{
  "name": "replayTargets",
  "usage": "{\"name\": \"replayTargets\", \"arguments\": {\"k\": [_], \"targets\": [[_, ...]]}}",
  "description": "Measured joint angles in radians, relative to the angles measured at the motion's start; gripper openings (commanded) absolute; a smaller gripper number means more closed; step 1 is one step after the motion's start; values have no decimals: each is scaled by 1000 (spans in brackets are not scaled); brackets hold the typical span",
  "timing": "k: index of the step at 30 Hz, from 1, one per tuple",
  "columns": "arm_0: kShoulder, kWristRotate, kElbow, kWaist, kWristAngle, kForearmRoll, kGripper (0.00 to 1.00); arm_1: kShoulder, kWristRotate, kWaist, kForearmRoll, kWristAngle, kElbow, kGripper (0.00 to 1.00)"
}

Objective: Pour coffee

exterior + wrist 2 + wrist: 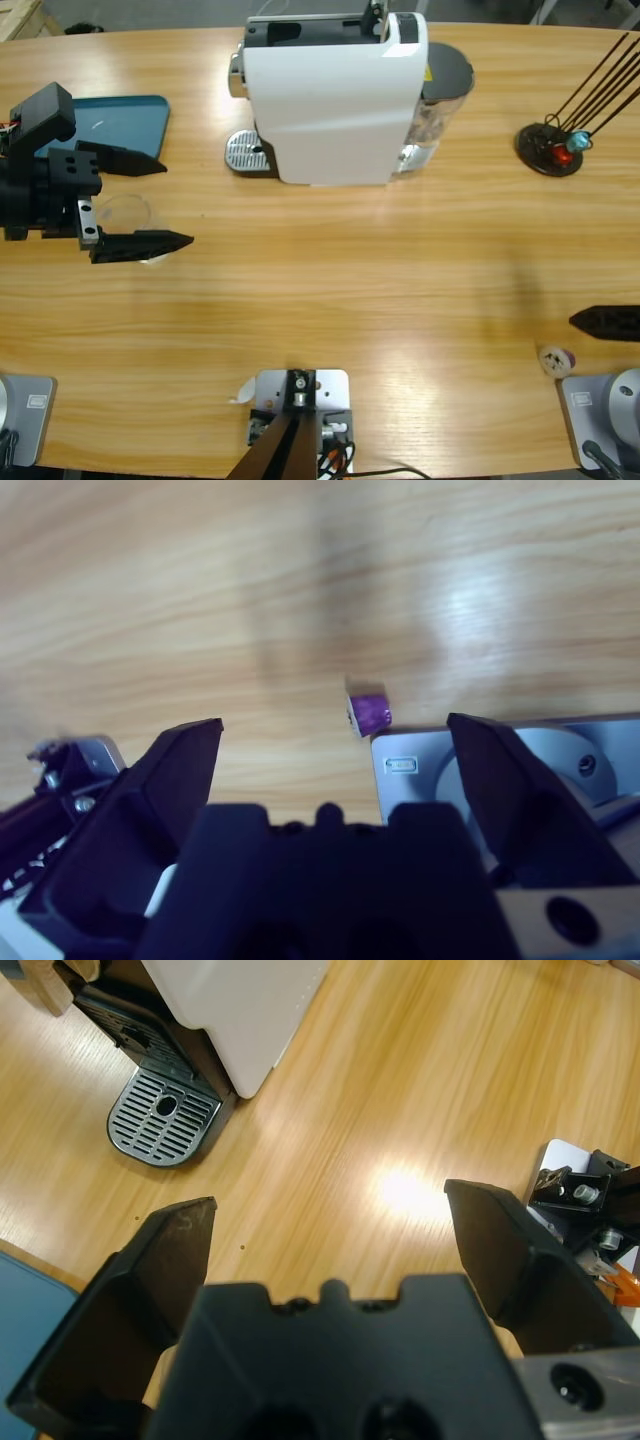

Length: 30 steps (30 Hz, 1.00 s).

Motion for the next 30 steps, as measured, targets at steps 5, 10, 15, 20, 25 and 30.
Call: {"name": "replayTargets", "arguments": {"k": [5, 10, 15, 20, 25, 30], "targets": [[-4, 0, 12, 0, 0, -6, 991, 0, 34, 40, 2, 12, 0, 950], [-34, 0, 22, 0, 0, -9, 991, 1, 104, 80, 2, 34, 0, 1000], [-93, 0, 61, -1, 0, -9, 991, 21, 119, 153, 2, 69, 0, 895], [-101, 0, 82, -1, 0, -9, 991, 84, 161, 188, 21, 76, 0, 918], [-100, 0, 84, -1, 0, -14, 991, 132, 256, 192, 25, 56, 0, 1000], [-79, 1, 84, 15, 0, -38, 1000, 220, 318, 192, 35, 41, -3, 1000]]}}
